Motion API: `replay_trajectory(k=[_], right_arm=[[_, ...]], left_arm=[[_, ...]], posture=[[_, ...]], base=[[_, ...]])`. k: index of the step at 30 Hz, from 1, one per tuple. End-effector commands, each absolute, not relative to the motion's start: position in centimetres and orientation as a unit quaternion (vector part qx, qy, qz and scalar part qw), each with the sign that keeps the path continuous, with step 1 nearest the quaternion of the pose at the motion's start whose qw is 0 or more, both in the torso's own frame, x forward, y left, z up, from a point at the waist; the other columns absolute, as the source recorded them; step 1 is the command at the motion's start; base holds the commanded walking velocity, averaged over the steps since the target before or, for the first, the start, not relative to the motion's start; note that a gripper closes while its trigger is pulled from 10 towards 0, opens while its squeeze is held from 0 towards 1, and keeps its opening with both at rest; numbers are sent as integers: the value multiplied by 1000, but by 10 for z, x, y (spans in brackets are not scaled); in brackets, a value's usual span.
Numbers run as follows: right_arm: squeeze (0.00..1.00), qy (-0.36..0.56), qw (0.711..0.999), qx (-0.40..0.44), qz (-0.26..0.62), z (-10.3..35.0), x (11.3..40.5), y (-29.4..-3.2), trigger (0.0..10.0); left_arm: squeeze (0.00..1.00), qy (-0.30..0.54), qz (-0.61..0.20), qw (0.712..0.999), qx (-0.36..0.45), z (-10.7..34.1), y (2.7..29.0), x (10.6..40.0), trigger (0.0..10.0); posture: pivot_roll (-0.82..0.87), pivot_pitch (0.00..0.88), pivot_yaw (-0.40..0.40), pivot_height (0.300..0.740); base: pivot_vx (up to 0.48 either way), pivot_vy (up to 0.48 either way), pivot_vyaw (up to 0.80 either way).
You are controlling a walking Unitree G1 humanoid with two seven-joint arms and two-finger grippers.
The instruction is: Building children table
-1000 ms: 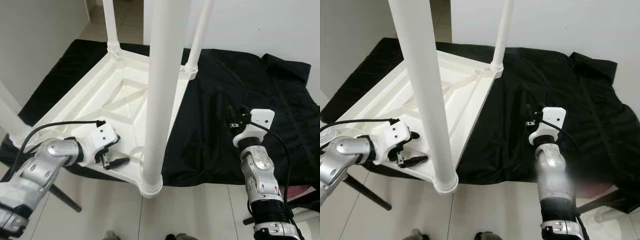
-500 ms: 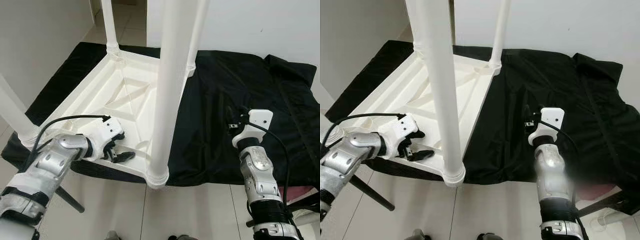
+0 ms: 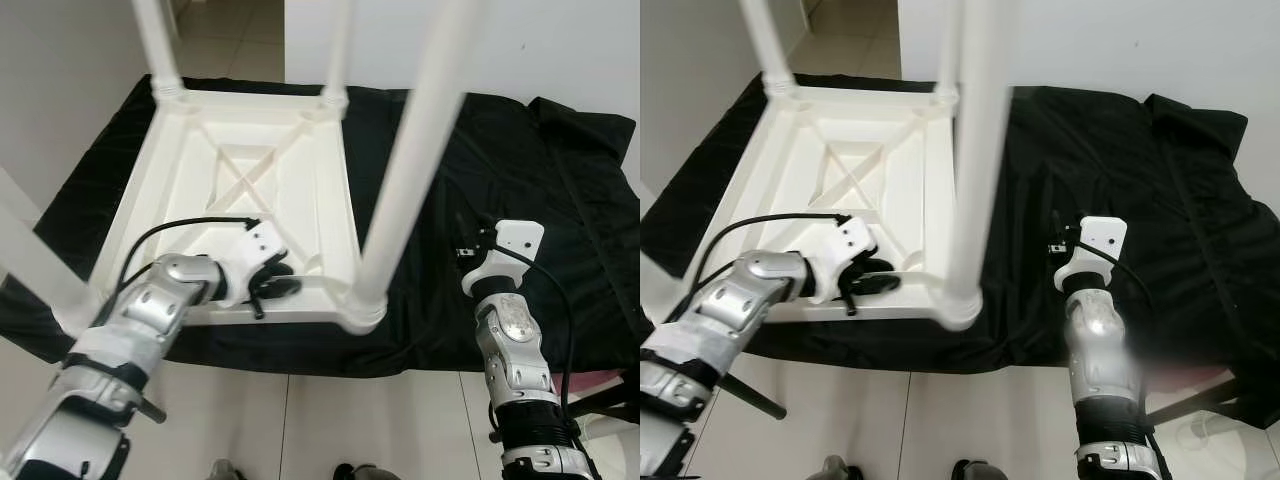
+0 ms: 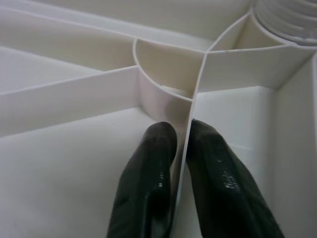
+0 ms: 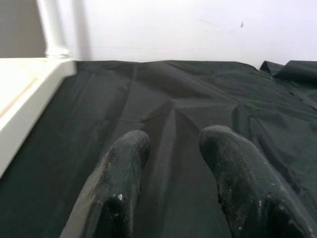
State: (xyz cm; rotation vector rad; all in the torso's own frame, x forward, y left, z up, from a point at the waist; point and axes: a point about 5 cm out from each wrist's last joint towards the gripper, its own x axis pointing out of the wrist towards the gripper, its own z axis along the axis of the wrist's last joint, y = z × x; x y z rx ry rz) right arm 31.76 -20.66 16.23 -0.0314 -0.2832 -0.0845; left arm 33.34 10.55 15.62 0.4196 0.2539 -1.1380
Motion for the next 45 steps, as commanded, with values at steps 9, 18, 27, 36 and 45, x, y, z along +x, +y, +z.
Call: replay_trajectory(k=[9,18,27,36,45], right_arm=[[0,-135,990,-16,-46,157,315,-204,10000],[0,-130,990,-8,-52,153,309,-211,10000],[4,-126,991,-4,-53,147,299,-215,10000],[1000,-129,991,20,20,141,276,-210,10000],[0,-112,991,14,75,141,264,-223,10000]], left_arm=[[0,44,-419,889,179,174,102,346,10000],[1000,32,-378,917,122,182,113,347,10000],[541,-4,-322,943,87,193,144,341,10000],[0,-9,-343,939,20,175,165,296,10000],[0,14,-459,888,34,162,155,247,10000]], posture=[[-11,139,-31,740],[-6,130,-44,740],[-21,107,-41,740],[-17,83,-25,740],[-9,73,-20,740]], base=[[0,0,0],[0,0,0],[0,0,0],[0,0,0],[0,0,0]])
